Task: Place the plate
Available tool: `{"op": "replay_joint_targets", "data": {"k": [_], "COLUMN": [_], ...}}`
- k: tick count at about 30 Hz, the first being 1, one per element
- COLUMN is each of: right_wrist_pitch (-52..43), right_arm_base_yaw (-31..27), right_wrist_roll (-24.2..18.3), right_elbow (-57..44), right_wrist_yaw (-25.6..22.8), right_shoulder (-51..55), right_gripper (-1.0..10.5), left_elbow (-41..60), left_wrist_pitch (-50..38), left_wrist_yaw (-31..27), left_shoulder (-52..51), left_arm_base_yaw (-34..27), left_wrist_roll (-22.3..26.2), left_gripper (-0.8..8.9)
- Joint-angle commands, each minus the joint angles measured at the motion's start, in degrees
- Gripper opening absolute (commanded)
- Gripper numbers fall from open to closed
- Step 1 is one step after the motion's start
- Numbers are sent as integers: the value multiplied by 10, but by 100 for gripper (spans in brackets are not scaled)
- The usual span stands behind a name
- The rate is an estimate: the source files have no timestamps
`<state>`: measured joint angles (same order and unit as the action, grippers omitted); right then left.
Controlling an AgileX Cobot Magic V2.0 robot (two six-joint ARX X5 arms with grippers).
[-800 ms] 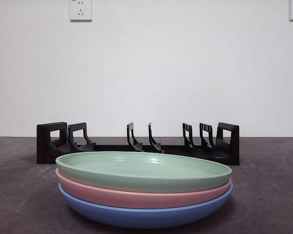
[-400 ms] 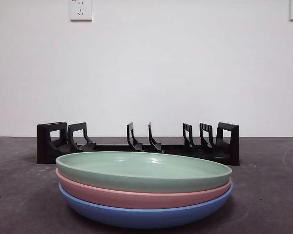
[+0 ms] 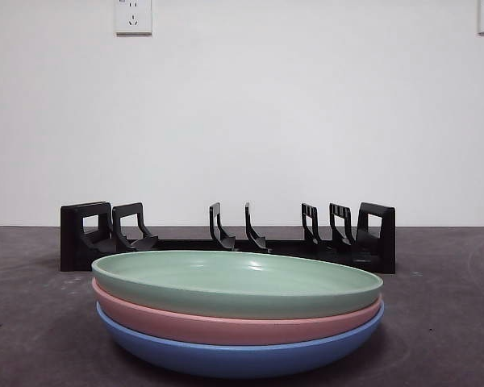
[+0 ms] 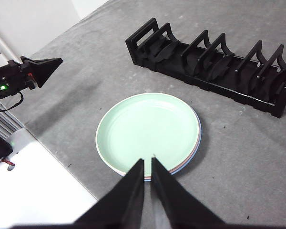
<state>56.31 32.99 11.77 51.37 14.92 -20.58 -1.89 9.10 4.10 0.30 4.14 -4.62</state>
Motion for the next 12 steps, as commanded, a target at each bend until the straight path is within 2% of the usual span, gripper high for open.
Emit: {"op": "replay_joint_targets", "data": {"k": [1,12], "right_wrist_pitch": [-6,-6], "right_arm_base_yaw": [4,4], "right_wrist_roll": [-2,-2], "right_elbow": [5,5], "right_wrist_yaw": [-1,-1], "right_shoulder": [-2,-2], "right_gripper": [24,24], "left_elbow": [12,12], "left_wrist_pitch": [-12,16], "left_wrist_yaw": [-3,-13], "left_shoulder": [-1,-1], "left_arm_base_yaw": [0,0], "left_wrist_roll": [17,26], "left_gripper": [6,6]}}
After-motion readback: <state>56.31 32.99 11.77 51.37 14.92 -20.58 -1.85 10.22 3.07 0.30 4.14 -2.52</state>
